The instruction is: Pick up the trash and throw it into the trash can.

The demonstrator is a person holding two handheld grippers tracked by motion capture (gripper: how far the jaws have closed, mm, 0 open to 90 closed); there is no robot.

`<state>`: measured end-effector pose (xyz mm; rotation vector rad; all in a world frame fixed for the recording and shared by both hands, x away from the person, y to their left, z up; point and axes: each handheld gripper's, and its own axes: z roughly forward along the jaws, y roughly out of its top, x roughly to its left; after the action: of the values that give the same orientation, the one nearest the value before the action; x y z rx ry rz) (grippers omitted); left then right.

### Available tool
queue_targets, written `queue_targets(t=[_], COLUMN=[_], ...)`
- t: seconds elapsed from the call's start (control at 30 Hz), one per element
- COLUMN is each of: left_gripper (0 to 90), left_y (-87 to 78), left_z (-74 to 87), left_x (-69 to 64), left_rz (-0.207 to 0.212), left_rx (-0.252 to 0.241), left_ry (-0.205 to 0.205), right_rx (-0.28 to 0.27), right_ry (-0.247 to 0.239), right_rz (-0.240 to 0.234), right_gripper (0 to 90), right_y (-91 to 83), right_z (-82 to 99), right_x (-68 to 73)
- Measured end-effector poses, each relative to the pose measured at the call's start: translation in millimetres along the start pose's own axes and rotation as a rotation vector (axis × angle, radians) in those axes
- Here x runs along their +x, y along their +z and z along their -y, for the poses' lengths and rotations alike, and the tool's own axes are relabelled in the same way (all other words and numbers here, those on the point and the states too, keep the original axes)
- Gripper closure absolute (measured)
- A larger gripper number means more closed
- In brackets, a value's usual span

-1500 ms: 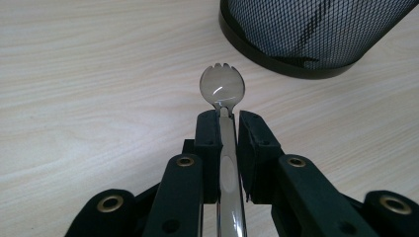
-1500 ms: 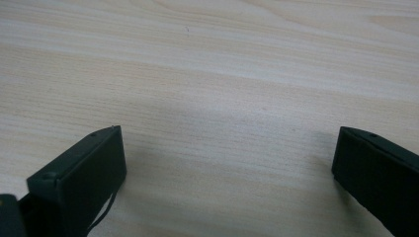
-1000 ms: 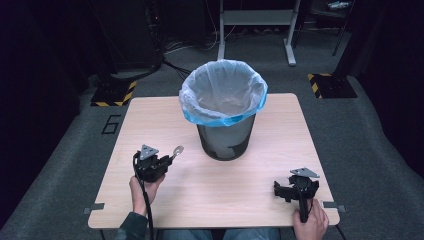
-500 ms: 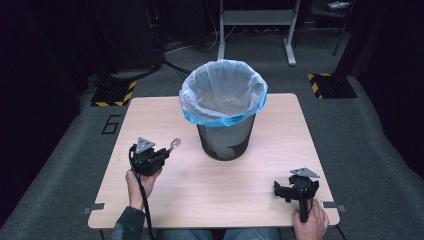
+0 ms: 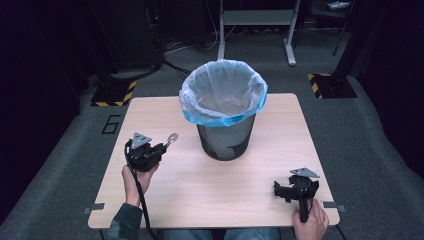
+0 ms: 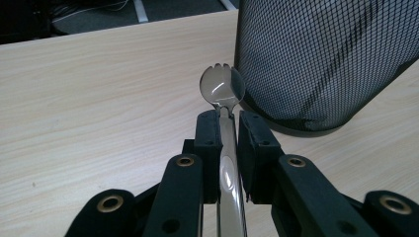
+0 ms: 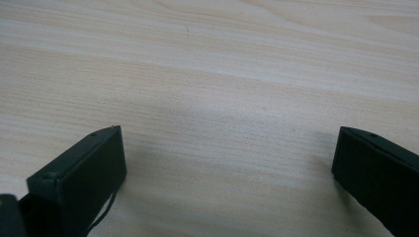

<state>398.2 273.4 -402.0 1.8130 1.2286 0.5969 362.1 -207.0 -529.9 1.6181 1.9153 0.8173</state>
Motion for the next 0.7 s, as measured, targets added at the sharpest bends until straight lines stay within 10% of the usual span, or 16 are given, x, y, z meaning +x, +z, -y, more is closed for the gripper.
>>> queue_targets(t=[0.7], left_gripper=[79.2], left_y=[-14.0], left_z=[-31.3], left_x=[3.5], left_rz=[0.003], left_rx=[-0.026], left_ry=[0.034], right_rx=[0.0], right_ry=[0.0], right_rz=[0.0], right_gripper=[0.0], right_y=[0.0], right_z=[0.0], right_x=[0.0])
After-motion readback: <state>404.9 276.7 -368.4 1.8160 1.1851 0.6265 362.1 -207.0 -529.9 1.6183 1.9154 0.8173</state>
